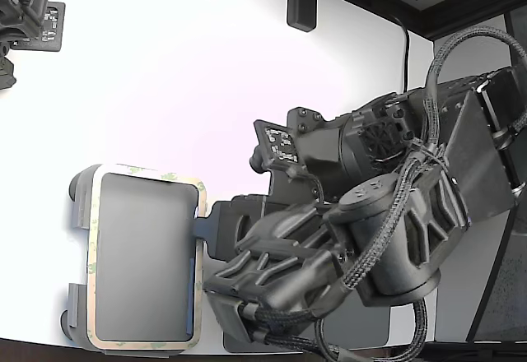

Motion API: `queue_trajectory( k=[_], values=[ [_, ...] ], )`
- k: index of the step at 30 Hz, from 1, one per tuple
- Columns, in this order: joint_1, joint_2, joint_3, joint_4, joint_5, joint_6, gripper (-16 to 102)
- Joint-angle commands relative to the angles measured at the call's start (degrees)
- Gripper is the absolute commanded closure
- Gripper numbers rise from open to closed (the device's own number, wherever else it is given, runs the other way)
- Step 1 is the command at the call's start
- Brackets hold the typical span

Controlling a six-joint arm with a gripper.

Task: Move top rectangular frame to the holder.

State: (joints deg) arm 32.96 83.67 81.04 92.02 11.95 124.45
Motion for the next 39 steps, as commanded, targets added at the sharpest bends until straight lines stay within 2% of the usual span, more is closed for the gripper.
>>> queue_trajectory(
  k=[1,39],
  values=[
    [-1.3,1.3,-0.9,-1.1,-0.3,-0.5,97],
    [-1.6,-0.9,0.1,-2.8,-3.1,0.9,96]
  ],
)
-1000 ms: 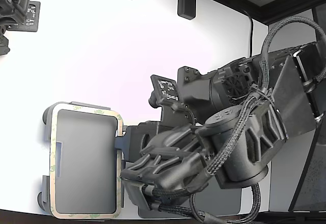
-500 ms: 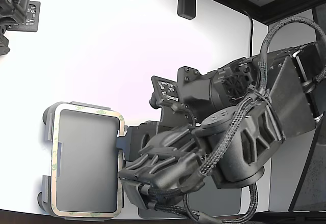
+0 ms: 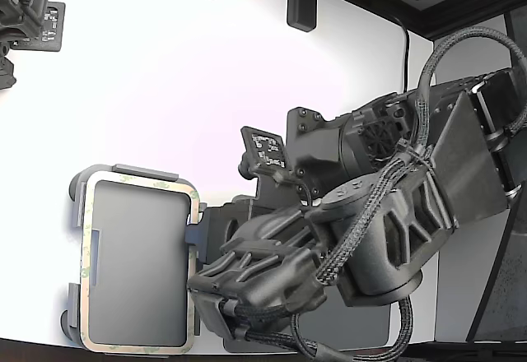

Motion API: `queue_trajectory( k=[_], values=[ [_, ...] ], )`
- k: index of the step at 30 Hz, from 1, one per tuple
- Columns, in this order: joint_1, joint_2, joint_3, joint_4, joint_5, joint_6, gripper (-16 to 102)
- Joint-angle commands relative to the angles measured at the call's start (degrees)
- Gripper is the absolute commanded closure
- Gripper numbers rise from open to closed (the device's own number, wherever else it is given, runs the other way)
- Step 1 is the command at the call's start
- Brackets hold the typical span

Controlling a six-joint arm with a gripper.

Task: Move top rectangular frame to the holder.

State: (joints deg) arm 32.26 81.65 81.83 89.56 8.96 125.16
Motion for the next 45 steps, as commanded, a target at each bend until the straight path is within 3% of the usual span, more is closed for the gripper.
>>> queue_trajectory(
  k=[1,32,38,45],
  values=[
    [-0.9,1.1,-0.4,-0.6,-0.2,0.2,96],
    [-1.0,1.6,1.3,-1.9,0.4,-0.1,89],
    [-1.0,1.5,1.4,-2.2,0.5,0.0,73],
    [-0.9,1.6,1.5,-3.7,2.2,-0.3,22]
  ],
)
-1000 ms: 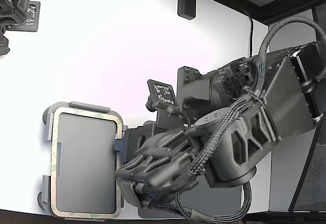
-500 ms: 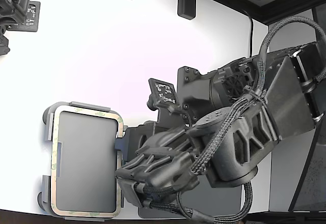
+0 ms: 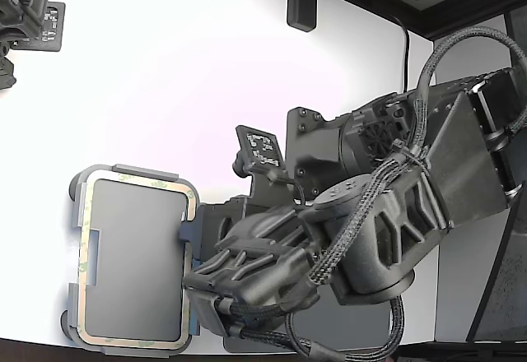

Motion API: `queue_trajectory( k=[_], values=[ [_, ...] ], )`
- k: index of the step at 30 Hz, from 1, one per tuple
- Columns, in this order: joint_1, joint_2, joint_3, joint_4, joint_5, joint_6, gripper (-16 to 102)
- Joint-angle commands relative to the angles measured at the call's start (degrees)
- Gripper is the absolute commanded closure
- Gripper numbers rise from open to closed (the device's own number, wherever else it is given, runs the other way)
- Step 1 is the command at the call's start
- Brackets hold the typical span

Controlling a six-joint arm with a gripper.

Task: Move top rectangular frame to the holder.

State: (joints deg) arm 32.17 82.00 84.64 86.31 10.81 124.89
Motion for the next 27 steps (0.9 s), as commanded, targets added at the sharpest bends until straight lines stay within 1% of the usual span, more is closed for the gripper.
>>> queue_trajectory(
  k=[1,2,7,12,15,17,20,22,25,27],
  values=[
    [-0.8,1.2,-1.3,-0.6,0.4,0.0,-5],
    [-0.8,1.2,-1.3,-0.8,0.6,-0.1,-14],
    [-0.8,0.9,-3.4,-0.9,2.3,-0.8,-14],
    [-0.6,0.0,-7.8,1.8,3.5,-1.2,-14],
    [-0.4,-0.4,-12.0,4.6,6.0,-2.7,-14],
    [-0.4,0.0,-14.0,6.4,8.4,-4.7,-14],
    [-0.3,3.6,-12.3,6.2,12.8,-10.4,-14],
    [-0.1,8.3,-8.1,3.6,16.3,-15.7,-14],
    [-0.3,18.1,1.8,-5.1,21.6,-27.7,-14],
    [-1.4,23.9,7.3,-10.2,22.7,-36.3,-14]
  ],
)
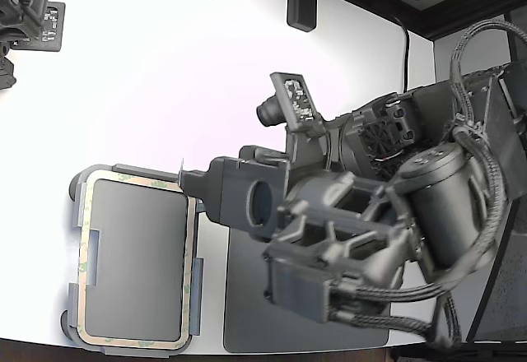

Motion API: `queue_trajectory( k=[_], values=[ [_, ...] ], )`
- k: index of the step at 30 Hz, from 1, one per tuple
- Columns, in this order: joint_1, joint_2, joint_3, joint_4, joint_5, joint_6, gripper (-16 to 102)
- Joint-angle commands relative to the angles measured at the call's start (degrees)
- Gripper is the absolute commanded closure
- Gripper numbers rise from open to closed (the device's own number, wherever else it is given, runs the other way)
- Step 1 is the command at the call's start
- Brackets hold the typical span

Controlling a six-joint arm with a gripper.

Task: Move top rectangular frame to the holder.

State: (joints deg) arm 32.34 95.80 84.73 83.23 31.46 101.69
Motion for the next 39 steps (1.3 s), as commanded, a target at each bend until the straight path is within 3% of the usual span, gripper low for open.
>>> queue_trajectory(
  k=[1,4,6,11,23,26,31,39],
  values=[
    [-2.3,12.9,10.0,-10.0,2.5,-18.0,-14],
    [-4.2,22.4,20.7,-20.7,4.4,-35.0,-14],
    [-6.8,29.5,28.3,-27.0,3.0,-47.0,-14],
    [-20.6,48.5,43.2,-33.3,-14.7,-70.0,-14],
    [-24.5,69.6,59.7,-32.4,-20.2,-88.8,-14],
    [-24.3,70.9,60.5,-32.9,-20.9,-94.2,-14],
    [-24.3,71.0,59.5,-27.5,-21.0,-96.5,-14],
    [-24.3,73.6,63.7,-27.2,-20.6,-96.7,-14]
  ],
)
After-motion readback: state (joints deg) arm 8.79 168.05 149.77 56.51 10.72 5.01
